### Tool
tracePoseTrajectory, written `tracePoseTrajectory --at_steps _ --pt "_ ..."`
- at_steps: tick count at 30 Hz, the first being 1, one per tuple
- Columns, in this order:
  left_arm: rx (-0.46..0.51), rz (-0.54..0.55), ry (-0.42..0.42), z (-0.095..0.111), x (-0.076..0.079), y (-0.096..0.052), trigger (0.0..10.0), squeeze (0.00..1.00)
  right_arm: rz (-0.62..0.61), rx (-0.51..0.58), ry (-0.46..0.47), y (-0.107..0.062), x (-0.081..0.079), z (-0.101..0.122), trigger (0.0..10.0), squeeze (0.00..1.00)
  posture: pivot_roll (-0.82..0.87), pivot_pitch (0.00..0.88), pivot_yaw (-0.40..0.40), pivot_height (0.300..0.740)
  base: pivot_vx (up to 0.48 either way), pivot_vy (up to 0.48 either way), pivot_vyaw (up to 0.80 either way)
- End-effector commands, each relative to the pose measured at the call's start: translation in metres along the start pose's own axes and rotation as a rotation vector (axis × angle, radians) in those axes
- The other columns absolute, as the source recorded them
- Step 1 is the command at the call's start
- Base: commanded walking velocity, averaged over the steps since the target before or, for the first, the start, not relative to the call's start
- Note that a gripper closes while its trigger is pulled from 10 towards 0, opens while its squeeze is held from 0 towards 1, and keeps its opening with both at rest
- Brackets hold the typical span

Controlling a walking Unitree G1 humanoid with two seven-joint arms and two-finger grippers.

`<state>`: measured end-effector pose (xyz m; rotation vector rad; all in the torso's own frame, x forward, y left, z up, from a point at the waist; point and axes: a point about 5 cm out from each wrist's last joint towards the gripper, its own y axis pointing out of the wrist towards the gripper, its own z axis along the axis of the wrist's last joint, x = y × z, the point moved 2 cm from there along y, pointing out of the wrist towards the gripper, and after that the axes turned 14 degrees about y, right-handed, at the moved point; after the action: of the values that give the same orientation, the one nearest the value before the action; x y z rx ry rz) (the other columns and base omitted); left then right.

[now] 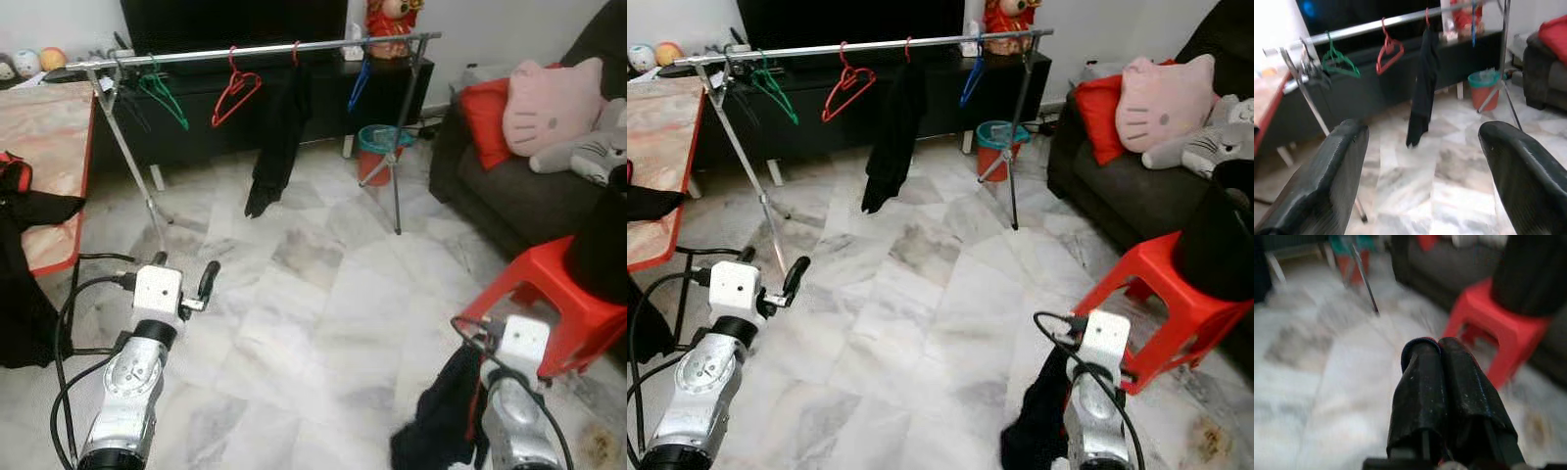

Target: Hang hanger

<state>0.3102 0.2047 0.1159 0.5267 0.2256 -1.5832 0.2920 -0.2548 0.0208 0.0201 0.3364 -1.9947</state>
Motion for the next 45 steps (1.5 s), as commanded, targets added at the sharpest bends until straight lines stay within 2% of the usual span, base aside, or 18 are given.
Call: tracePoseTrajectory --at_steps 1,3,5,10,14,24,31,37,41,43,45 --pt "-0.026 -0.031 -0.005 -0.001 0.010 -0.012 10.0 0.00 0.069 0.161 -0.017 0.003 -0.011 0.036 10.0 0.00 -0.13 0.000 -0.035 0.732 0.000 0.000 0.00" --pt "-0.027 -0.036 0.008 -0.002 0.011 -0.015 10.0 0.00 0.084 0.180 -0.020 0.001 -0.013 0.040 10.0 0.00 -0.14 0.000 -0.036 0.732 0.000 0.000 0.00" --pt "-0.052 -0.031 0.001 -0.003 0.010 -0.024 10.0 0.00 0.140 0.226 -0.038 -0.009 -0.020 0.048 10.0 0.00 -0.14 0.000 -0.041 0.732 0.000 0.000 0.00" --pt "-0.089 -0.050 0.012 -0.005 0.011 -0.038 10.0 0.00 0.176 0.254 -0.035 -0.022 -0.028 0.053 10.0 0.00 -0.12 0.000 -0.052 0.732 0.000 0.000 0.00" --pt "-0.101 -0.052 -0.002 -0.004 0.012 -0.041 10.0 0.00 0.217 0.254 -0.043 -0.029 -0.039 0.056 10.0 0.00 -0.11 0.000 -0.056 0.732 0.000 0.000 0.00" --pt "-0.151 -0.023 -0.047 -0.012 0.007 -0.036 10.0 0.00 0.259 0.232 -0.053 -0.030 -0.057 0.056 10.0 0.00 -0.08 0.000 -0.037 0.732 0.000 0.000 0.00" --pt "-0.164 -0.003 -0.035 -0.016 -0.008 -0.023 10.0 0.00 0.278 0.206 -0.051 -0.025 -0.075 0.050 10.0 0.00 -0.06 0.000 0.012 0.732 0.310 0.000 0.00" --pt "-0.147 0.003 -0.024 -0.013 -0.015 -0.014 10.0 0.00 0.282 0.221 -0.033 -0.022 -0.084 0.055 10.0 0.00 -0.06 0.000 0.031 0.732 0.332 0.000 0.00" --pt "-0.128 -0.005 -0.026 -0.010 -0.015 -0.006 10.0 0.00 0.289 0.237 -0.038 -0.021 -0.088 0.059 10.0 0.00 -0.08 0.000 0.040 0.732 0.351 0.000 0.00" --pt "-0.110 -0.017 -0.042 -0.006 -0.009 0.005 10.0 0.00 0.283 0.249 -0.042 -0.019 -0.087 0.063 10.0 0.00 -0.12 0.000 0.062 0.732 0.356 0.000 0.00" --pt "-0.103 -0.028 -0.047 -0.005 -0.006 0.009 10.0 0.00 0.275 0.256 -0.040 -0.018 -0.086 0.064 10.0 0.00 -0.13 0.000 0.065 0.732 0.356 0.000 0.00"
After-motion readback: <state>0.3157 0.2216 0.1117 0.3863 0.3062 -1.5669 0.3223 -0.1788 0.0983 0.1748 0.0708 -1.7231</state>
